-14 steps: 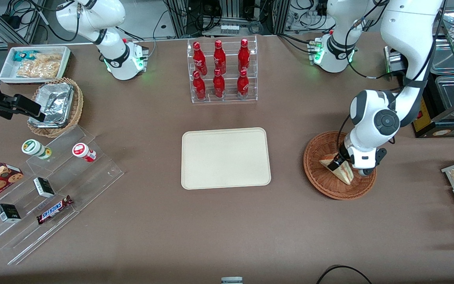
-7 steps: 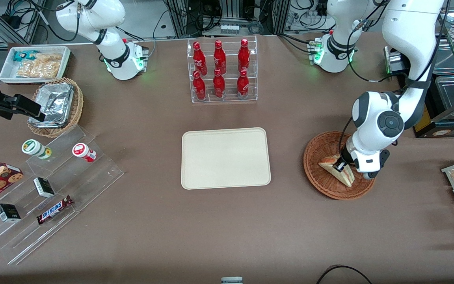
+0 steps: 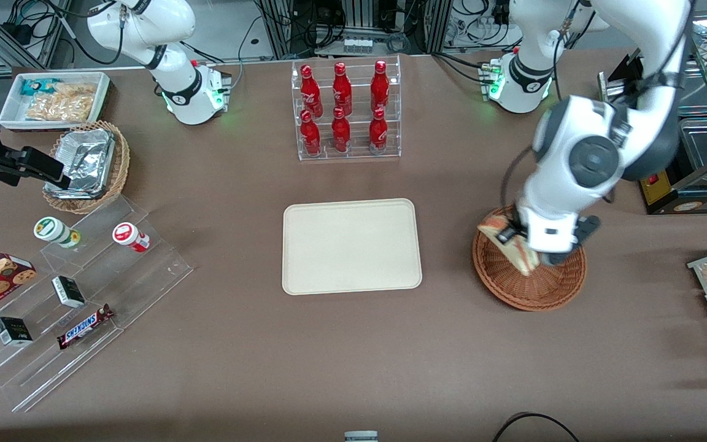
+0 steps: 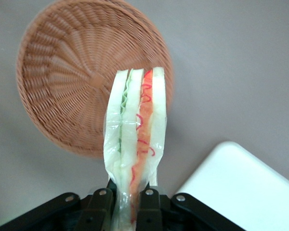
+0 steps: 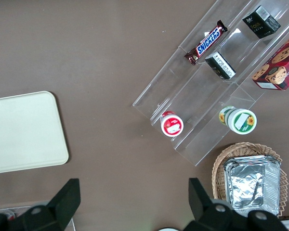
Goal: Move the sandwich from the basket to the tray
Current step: 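Lift the sandwich and carry it over the cream tray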
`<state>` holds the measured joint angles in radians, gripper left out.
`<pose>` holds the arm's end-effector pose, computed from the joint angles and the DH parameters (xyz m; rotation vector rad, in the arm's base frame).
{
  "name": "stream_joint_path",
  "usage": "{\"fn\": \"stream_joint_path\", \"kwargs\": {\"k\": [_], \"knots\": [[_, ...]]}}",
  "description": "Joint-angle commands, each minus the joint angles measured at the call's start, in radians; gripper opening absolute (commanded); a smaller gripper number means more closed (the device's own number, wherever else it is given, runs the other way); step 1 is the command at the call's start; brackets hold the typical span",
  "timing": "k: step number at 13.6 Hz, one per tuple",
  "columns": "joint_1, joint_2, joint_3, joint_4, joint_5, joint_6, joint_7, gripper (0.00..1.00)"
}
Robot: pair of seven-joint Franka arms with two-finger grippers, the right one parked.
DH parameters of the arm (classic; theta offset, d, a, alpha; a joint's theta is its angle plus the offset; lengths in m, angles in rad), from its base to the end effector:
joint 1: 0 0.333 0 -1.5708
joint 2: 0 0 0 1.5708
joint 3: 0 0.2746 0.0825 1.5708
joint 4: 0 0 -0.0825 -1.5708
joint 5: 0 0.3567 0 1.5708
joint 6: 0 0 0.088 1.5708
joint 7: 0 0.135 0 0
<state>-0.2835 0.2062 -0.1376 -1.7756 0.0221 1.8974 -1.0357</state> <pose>0.5252 -0.2296 0.3771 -2.9488 -0.9257 0.1028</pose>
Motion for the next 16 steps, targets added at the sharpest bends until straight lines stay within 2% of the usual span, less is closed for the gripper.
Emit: {"fn": "stream_joint_path", "kwargs": {"k": [1, 6, 7, 10, 13, 16], "knots": [[-0.124, 0.082, 0.009, 0.088, 0.021, -0.015, -0.001, 0.07], [-0.359, 0.243, 0.01, 0.117, 0.027, 0.227, -0.001, 0.07], [-0.373, 0.278, 0.01, 0.13, 0.032, 0.265, 0.0, 0.07], [-0.42, 0.367, 0.006, 0.16, 0.151, 0.304, -0.003, 0.08], [-0.436, 0.455, -0.009, 0.215, 0.144, 0.37, 0.039, 0.07], [-0.44, 0.481, -0.034, 0.236, 0.142, 0.37, 0.011, 0.07]]}}
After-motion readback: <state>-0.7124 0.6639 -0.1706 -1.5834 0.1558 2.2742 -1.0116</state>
